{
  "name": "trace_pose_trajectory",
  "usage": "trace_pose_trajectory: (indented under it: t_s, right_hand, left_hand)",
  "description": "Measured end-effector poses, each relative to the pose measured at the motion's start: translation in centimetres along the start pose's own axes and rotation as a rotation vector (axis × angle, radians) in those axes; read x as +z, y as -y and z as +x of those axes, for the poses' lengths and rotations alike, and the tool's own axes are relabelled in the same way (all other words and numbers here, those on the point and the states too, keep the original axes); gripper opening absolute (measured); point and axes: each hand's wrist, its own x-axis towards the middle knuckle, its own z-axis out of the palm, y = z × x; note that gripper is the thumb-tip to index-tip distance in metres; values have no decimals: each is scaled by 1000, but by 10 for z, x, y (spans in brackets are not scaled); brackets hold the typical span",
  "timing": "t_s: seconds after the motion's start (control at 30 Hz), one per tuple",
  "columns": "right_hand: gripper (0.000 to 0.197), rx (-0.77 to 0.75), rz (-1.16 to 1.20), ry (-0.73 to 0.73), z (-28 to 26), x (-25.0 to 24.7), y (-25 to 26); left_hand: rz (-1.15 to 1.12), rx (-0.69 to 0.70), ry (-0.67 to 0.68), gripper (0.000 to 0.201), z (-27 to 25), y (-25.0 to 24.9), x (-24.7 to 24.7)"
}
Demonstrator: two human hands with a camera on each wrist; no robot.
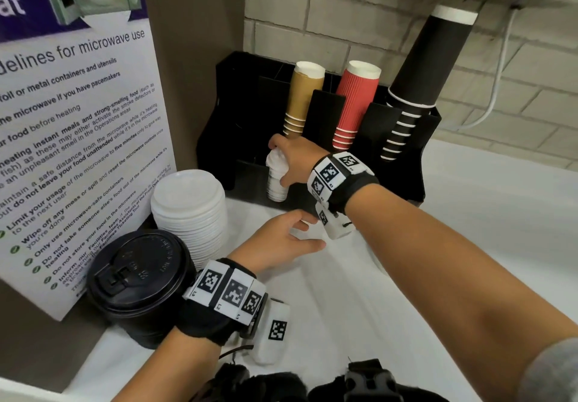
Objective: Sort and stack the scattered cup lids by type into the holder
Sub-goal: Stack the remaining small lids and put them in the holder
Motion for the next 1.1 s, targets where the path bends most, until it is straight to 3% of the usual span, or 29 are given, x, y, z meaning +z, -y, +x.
trace_pose_trajectory:
  t_s: [0.43, 0.77, 0.83, 0.97, 1.1]
  right_hand:
    - [68, 11, -224, -77, -5, 12, 8]
    - [74, 42, -255, -97, -6, 14, 10]
    - [73, 55, -181, -140, -10, 9, 7]
    - [61, 118, 303, -380, -41, -13, -9]
    - [31, 359, 608, -591, -105, -22, -50]
  left_hand:
    - [1, -13, -23, 34, 2, 1, 0]
    - [-1, -13, -30, 30, 1, 0, 1]
    - [15, -10, -29, 32, 0, -2, 1]
    - [29, -17, -34, 37, -1, -4, -1]
    - [13, -33, -75, 32, -1, -3, 0]
